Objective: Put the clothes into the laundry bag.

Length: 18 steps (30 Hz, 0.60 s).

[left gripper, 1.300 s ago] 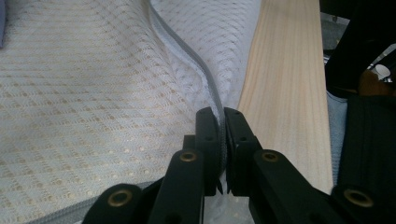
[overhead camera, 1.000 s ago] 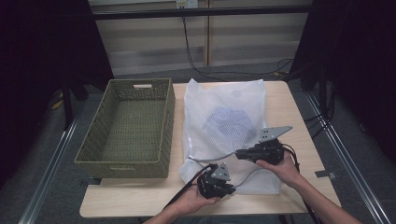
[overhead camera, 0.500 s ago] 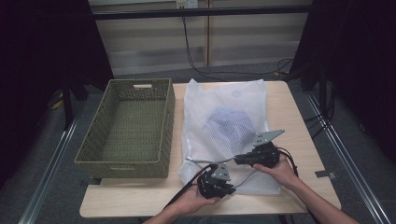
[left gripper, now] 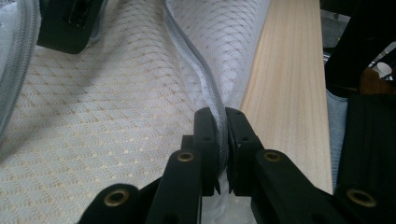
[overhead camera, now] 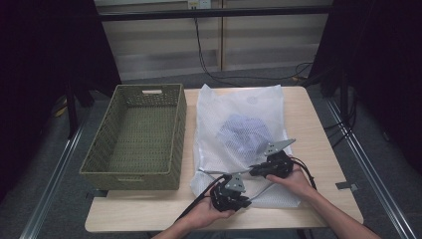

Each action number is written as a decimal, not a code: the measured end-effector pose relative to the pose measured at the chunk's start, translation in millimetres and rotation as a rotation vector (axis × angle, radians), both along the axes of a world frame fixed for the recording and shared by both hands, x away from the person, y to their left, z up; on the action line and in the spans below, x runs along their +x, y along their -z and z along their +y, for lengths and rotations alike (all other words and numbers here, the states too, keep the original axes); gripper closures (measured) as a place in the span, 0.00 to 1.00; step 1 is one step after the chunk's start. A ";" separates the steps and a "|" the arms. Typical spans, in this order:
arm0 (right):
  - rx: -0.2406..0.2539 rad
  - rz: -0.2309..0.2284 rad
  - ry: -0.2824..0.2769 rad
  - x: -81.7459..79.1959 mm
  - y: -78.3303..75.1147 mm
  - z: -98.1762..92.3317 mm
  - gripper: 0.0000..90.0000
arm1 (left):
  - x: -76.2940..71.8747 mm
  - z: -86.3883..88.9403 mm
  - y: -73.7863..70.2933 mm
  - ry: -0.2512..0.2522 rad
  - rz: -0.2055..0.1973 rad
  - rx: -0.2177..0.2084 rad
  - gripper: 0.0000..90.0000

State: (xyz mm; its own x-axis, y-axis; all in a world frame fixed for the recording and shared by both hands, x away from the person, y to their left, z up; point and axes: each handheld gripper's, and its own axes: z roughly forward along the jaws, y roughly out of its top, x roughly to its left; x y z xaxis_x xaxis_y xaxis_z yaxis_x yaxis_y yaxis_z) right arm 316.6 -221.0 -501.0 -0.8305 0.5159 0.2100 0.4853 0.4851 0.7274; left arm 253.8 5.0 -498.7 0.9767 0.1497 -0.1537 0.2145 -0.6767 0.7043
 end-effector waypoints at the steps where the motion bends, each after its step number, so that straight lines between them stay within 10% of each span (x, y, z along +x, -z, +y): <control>1: -0.003 0.000 -0.004 1.4 1.3 -0.7 0.91 | -0.1 0.0 -0.1 0.001 0.000 0.000 0.93; 10: 0.028 -0.025 0.020 -2.5 -10.8 -2.5 0.71 | -4.3 -2.7 -6.7 0.008 -0.008 0.067 0.74; 18: 0.115 -0.052 0.064 -19.4 -34.1 -27.5 0.60 | 1.6 13.4 -28.6 -0.052 -0.017 -0.034 0.65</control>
